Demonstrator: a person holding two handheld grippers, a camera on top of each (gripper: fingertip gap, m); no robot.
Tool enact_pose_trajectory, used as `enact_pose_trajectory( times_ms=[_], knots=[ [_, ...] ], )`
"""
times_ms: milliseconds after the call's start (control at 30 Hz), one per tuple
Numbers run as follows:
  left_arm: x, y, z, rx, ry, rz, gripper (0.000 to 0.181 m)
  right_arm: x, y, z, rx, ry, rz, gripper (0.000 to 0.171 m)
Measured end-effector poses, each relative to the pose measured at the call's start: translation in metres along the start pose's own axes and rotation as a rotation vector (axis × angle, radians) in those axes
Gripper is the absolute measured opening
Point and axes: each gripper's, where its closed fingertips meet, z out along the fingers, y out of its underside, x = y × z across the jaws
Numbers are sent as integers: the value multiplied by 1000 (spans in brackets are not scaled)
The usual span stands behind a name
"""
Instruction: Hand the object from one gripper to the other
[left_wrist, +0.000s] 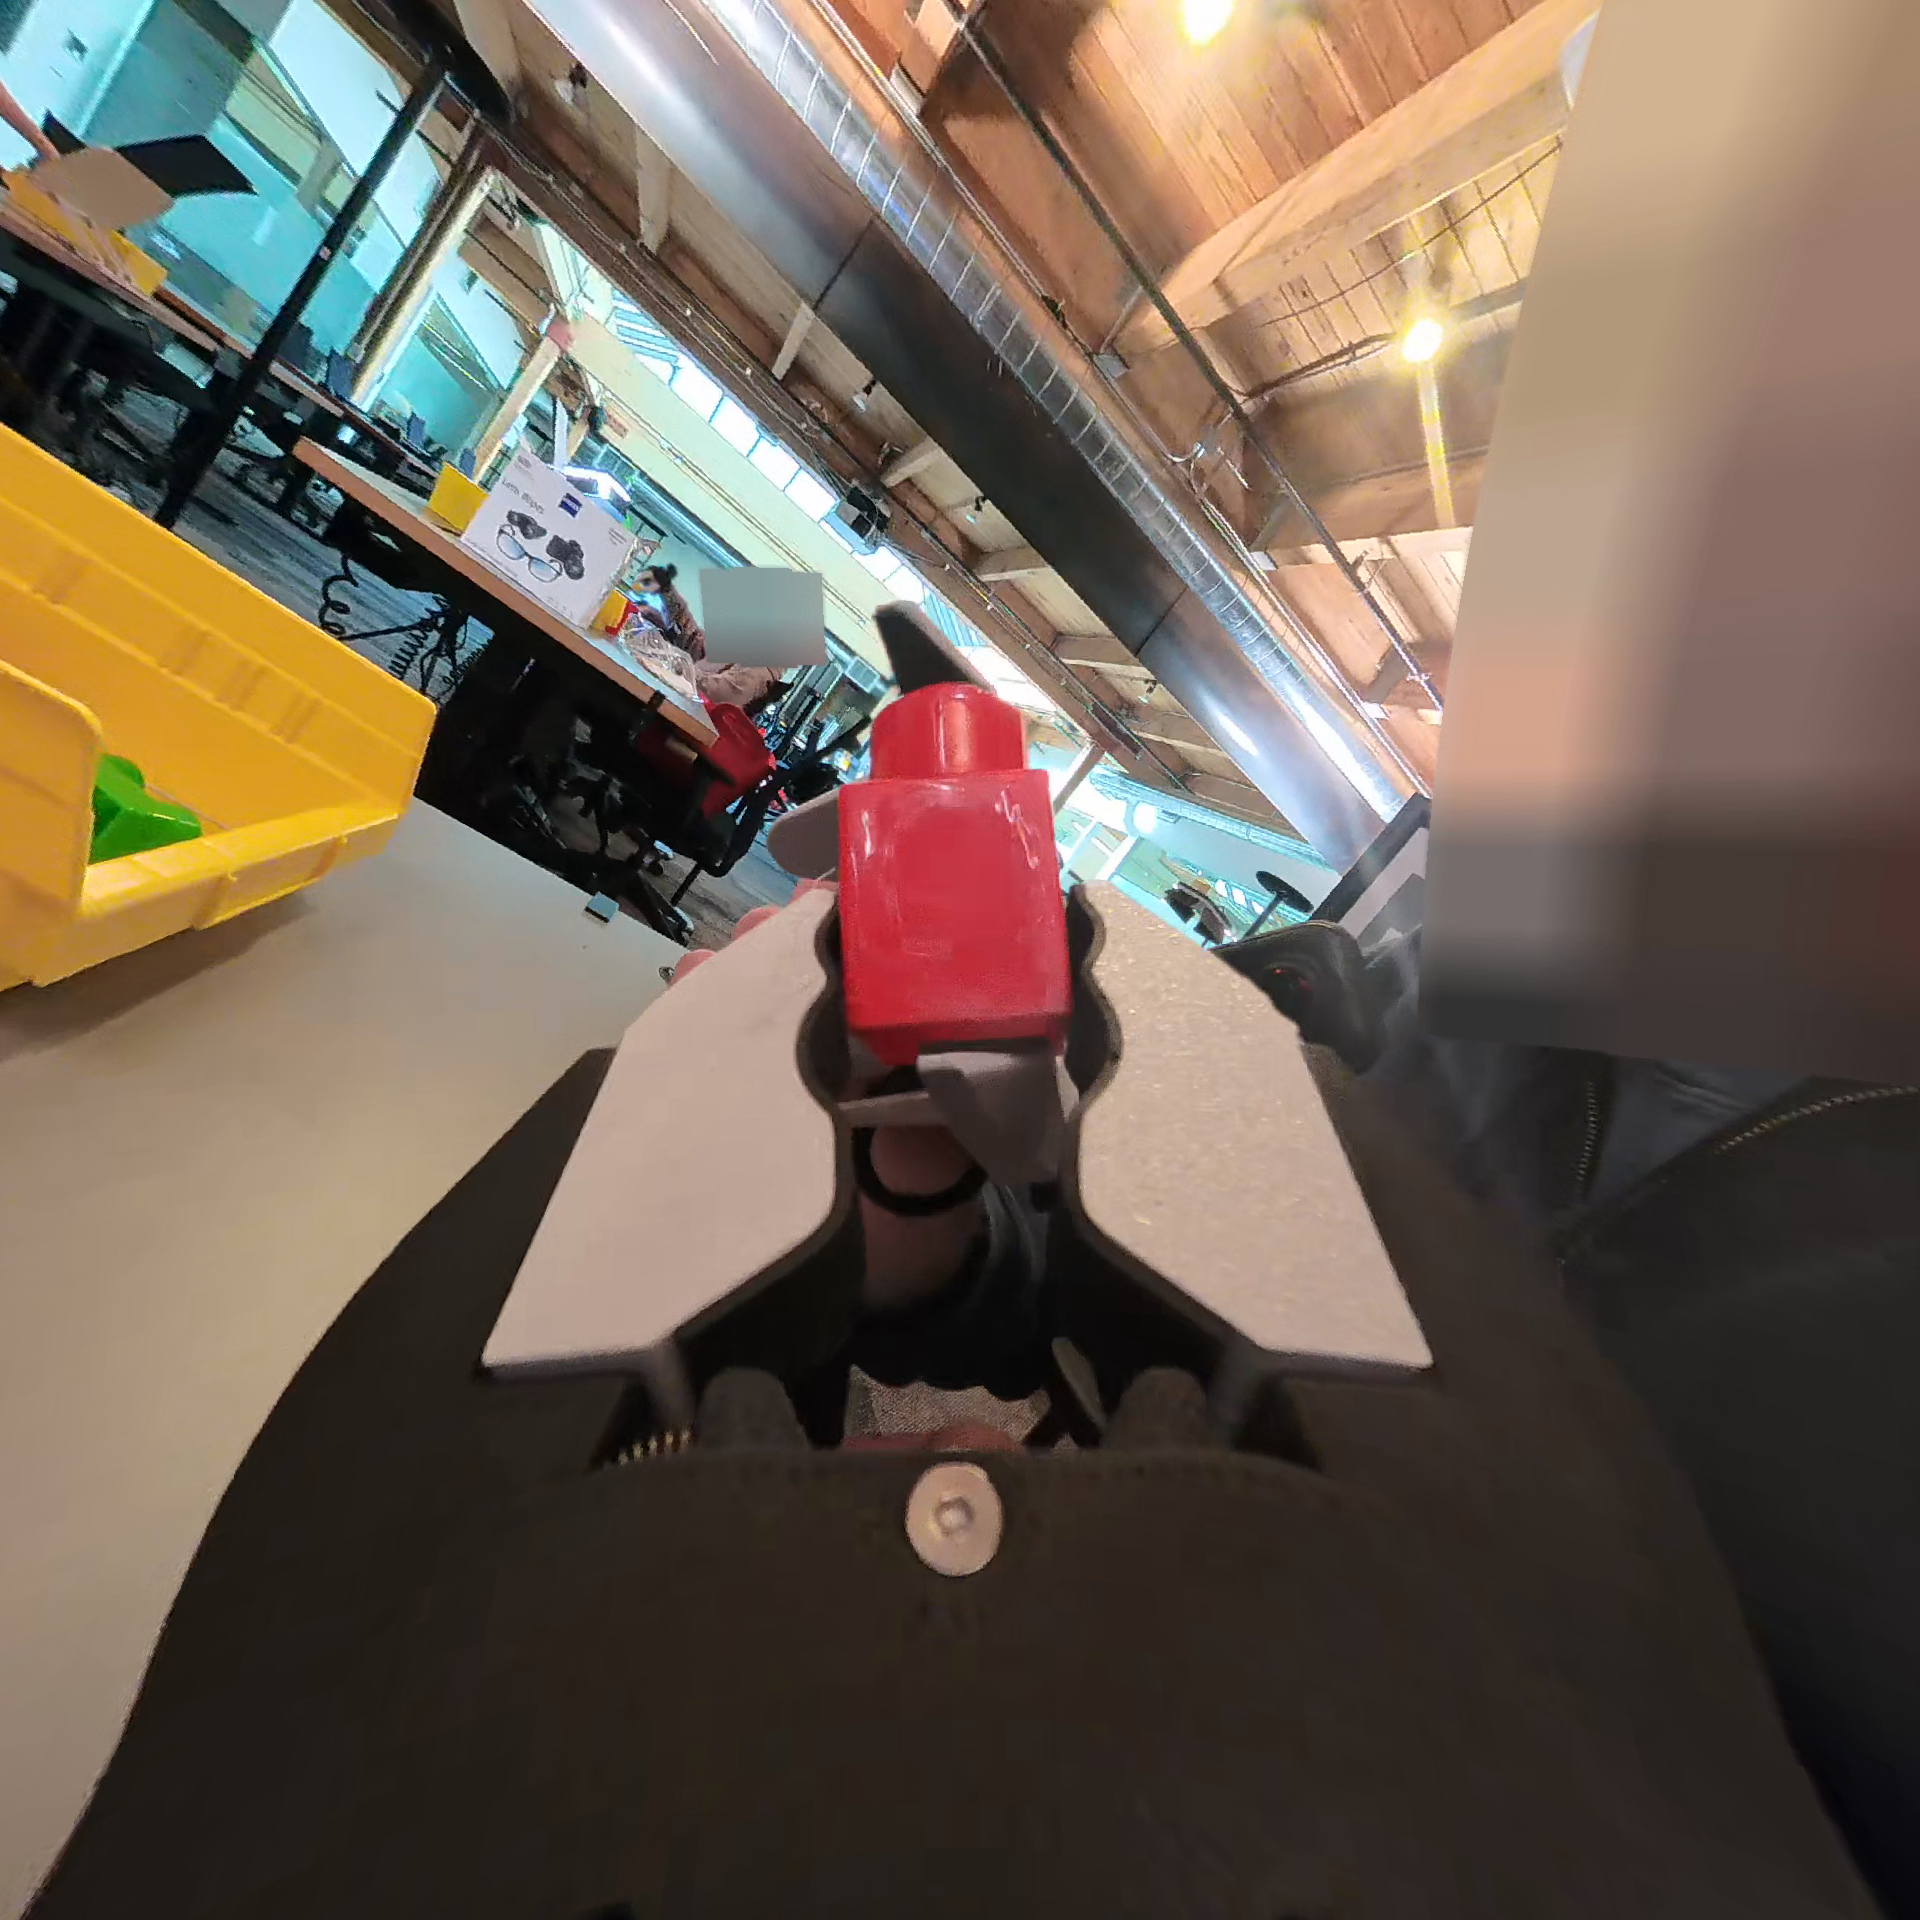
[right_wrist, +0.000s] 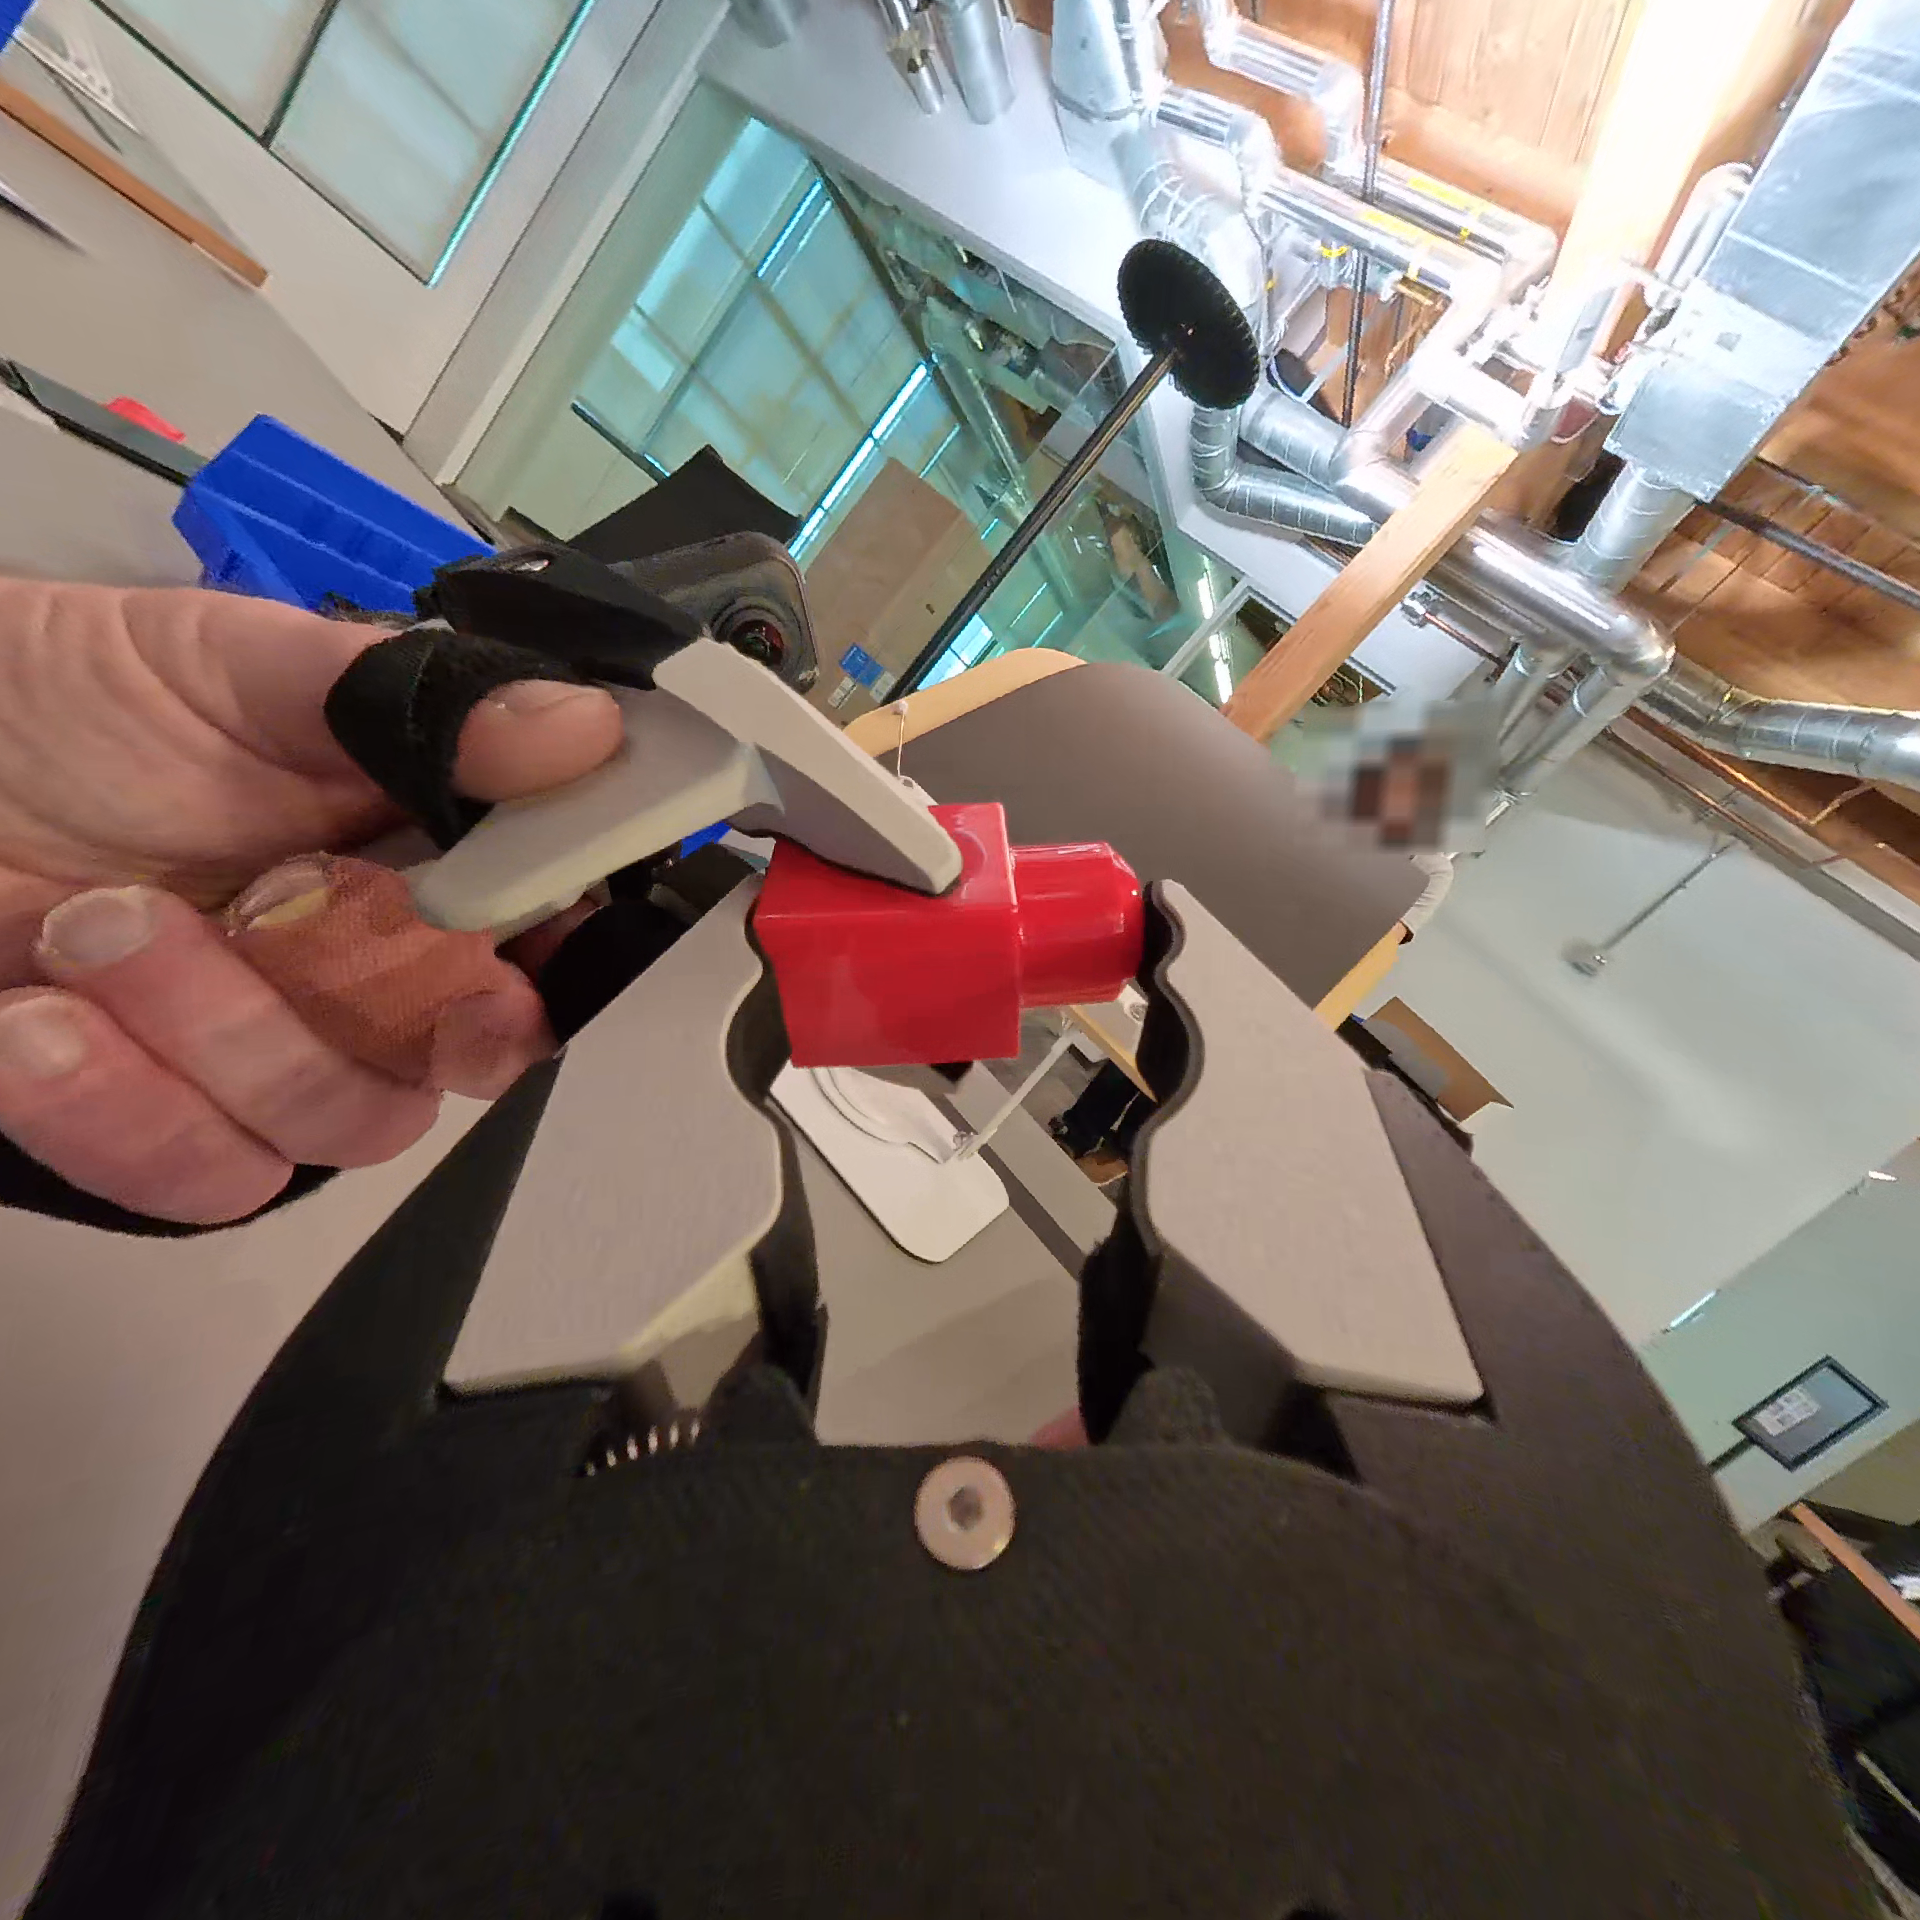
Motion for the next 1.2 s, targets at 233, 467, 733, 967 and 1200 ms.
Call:
enact_pose_trajectory(
  times_ms=[233, 467, 733, 967, 1200],
  knots=[
    [-9, -10, -11, -17, -91, 57, 38, -14, 7, -3, -60, -164, 30, 81],
    [-23, -6, -15, -195, -282, 273, 37, -15, 20, 3, -221, -226, 0, 96],
    [-23, -3, -10, -251, -313, 292, 37, -11, 23, 6, -217, -170, -20, 72],
    [-25, -6, -7, -225, -308, 271, 41, 2, 22, 5, -182, -89, -14, 71],
    [-21, -24, -14, -54, -290, 206, 64, 20, 15, 1, -87, 20, 107, 71]
  ],
)
